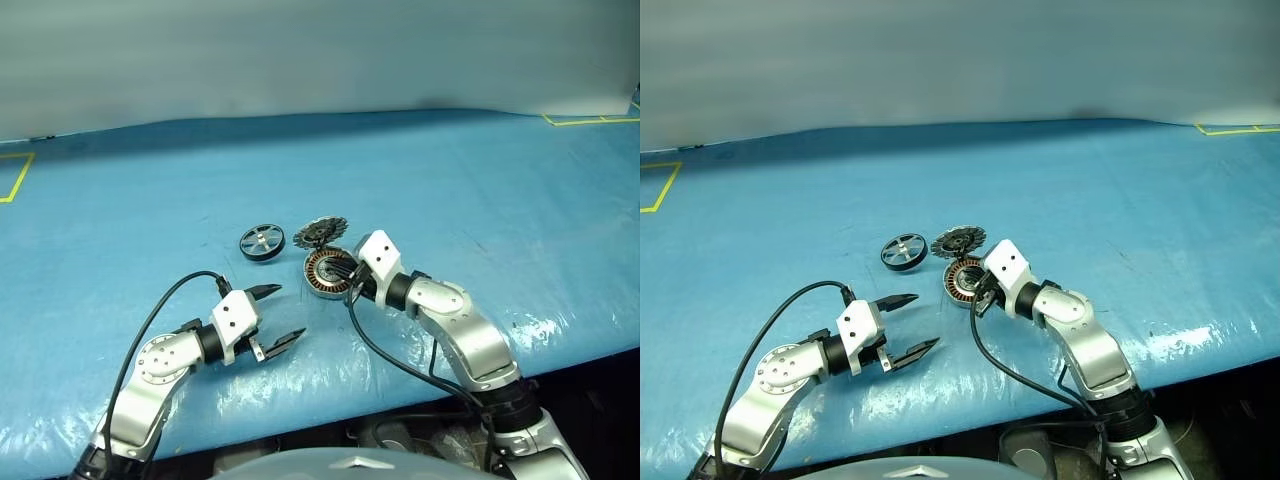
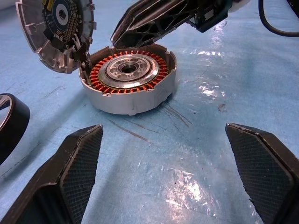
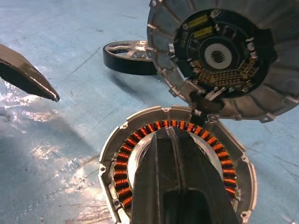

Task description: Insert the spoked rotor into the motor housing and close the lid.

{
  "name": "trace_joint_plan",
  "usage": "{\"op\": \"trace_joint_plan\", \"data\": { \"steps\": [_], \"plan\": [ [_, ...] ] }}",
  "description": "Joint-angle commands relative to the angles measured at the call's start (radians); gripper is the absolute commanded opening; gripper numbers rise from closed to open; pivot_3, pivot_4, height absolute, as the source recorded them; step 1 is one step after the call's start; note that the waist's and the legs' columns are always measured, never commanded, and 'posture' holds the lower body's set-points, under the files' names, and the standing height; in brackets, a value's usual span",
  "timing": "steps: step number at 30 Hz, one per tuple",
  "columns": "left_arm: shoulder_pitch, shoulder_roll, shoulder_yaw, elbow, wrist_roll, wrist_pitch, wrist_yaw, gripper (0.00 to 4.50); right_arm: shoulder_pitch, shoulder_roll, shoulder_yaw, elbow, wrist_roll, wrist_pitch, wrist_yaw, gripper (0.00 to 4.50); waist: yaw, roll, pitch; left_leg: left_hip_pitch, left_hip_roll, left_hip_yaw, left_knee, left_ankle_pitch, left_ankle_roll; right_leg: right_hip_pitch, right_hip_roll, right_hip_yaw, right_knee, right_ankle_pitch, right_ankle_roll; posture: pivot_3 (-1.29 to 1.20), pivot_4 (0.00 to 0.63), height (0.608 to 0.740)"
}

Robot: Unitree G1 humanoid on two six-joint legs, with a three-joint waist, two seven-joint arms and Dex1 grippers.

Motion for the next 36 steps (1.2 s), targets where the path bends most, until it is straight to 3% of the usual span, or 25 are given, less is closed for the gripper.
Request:
{"op": "trace_joint_plan", "data": {
  "steps": [1,11,21,29,36],
  "plan": [
    [-0.008,0.0,-0.004,-0.017,0.002,-0.018,-0.002,4.5,-0.012,-0.001,0.005,-0.014,-0.001,-0.003,0.003,0.04,0.0,0.0,0.0,0.0,0.0,0.0,0.0,0.0,0.0,0.0,0.0,0.0,0.0,0.0,0.0,0.0,0.15,0.74],
    [-0.005,-0.003,0.003,-0.024,0.001,-0.005,0.012,4.5,-0.032,-0.015,0.046,0.065,-0.093,0.01,-0.041,0.04,0.0,0.0,0.0,0.0,0.0,0.0,0.0,0.0,0.0,0.0,0.0,0.0,0.0,0.0,0.0,0.0,0.15,0.74],
    [-0.089,0.013,0.112,-0.019,-0.078,0.035,0.009,4.5,0.014,-0.006,-0.028,-0.089,0.047,-0.005,0.04,0.04,0.0,0.0,0.0,0.0,0.0,0.0,0.0,0.0,0.0,0.0,0.0,0.0,0.0,0.0,0.001,0.0,0.15,0.74],
    [-0.291,0.114,0.219,0.057,-0.134,0.15,-0.034,4.5,0.103,-0.098,-0.045,-0.261,0.099,0.06,0.065,0.04,0.004,0.0,0.0,0.0,0.0,-0.001,0.0,0.0,-0.001,0.001,0.0,-0.002,0.0,0.001,0.002,0.0,0.15,0.74],
    [-0.538,0.233,0.138,0.365,-0.053,0.109,-0.214,4.5,0.234,-0.207,-0.066,-0.418,0.122,0.083,0.075,0.04,0.002,-0.001,0.0,0.0,-0.004,-0.001,0.0,0.001,-0.002,0.001,0.001,-0.002,0.0,0.001,0.002,0.0,0.15,0.74]
  ]
}}
